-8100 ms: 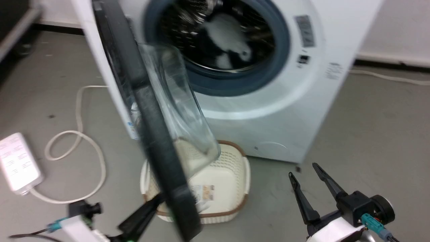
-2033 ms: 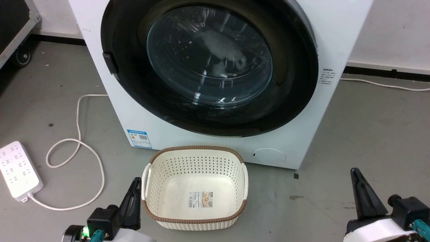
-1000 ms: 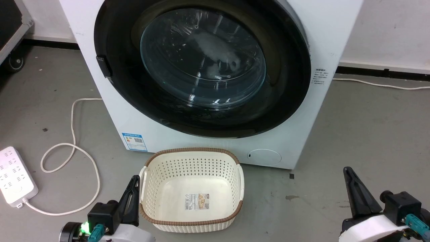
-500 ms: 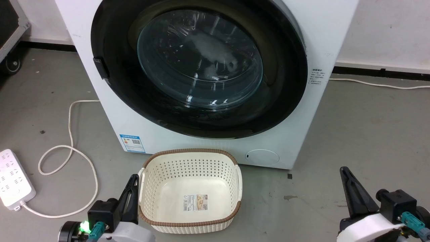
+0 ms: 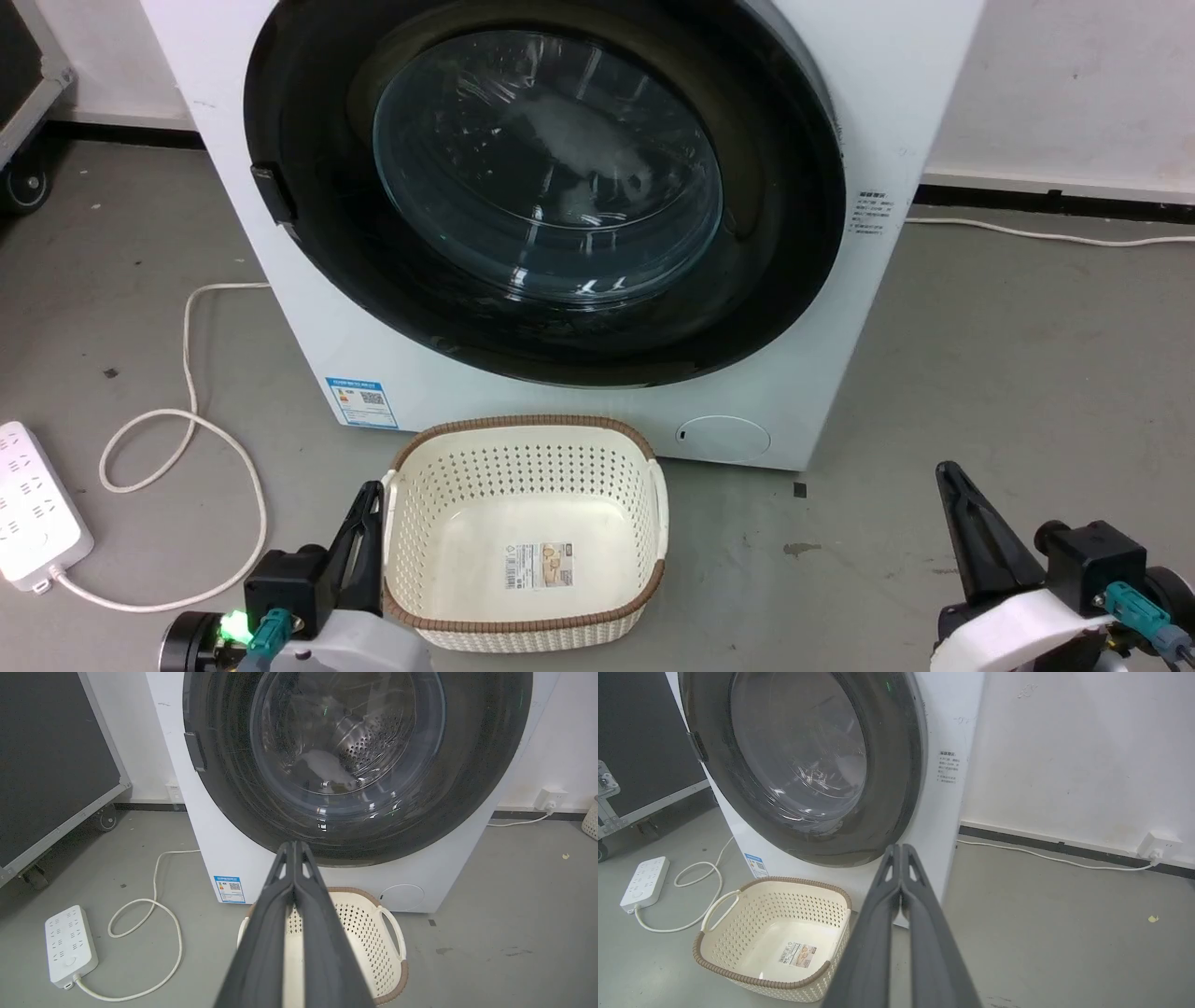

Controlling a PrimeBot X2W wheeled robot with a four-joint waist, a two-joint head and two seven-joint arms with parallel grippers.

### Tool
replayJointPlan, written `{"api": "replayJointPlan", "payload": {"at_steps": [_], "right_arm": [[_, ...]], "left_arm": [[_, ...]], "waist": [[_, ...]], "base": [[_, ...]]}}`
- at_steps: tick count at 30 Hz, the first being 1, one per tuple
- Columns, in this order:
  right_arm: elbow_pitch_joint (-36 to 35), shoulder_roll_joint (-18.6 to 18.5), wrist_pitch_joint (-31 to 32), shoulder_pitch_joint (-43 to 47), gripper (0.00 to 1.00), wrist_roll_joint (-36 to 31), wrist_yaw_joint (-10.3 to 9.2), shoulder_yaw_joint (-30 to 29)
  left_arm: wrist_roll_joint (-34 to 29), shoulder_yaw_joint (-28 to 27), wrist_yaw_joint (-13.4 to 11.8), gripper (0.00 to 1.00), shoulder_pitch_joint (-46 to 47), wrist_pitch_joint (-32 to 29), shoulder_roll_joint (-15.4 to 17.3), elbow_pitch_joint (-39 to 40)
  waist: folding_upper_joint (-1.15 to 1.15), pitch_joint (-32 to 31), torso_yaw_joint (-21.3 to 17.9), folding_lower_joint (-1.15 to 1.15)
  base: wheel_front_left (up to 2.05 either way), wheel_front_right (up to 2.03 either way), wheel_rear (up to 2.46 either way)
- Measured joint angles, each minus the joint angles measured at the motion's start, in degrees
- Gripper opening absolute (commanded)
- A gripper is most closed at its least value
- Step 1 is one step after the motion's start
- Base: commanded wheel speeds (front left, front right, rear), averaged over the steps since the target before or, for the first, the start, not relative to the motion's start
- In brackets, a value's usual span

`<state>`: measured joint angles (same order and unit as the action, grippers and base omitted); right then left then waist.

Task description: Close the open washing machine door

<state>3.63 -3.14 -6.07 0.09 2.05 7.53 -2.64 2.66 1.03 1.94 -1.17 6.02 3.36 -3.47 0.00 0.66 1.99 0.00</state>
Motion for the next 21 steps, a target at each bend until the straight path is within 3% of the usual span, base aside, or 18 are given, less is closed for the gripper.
{"api": "replayJointPlan", "payload": {"at_steps": [21], "right_arm": [[-1.2, 0.0, 2.5, 0.0, 0.00, -0.6, 0.00, 1.1]], "left_arm": [[-1.0, -0.3, -0.8, 0.00, 0.1, -2.5, -0.2, 1.3]], "waist": [[0.00, -0.3, -0.8, 0.00]], "base": [[0.00, 0.00, 0.00]]}}
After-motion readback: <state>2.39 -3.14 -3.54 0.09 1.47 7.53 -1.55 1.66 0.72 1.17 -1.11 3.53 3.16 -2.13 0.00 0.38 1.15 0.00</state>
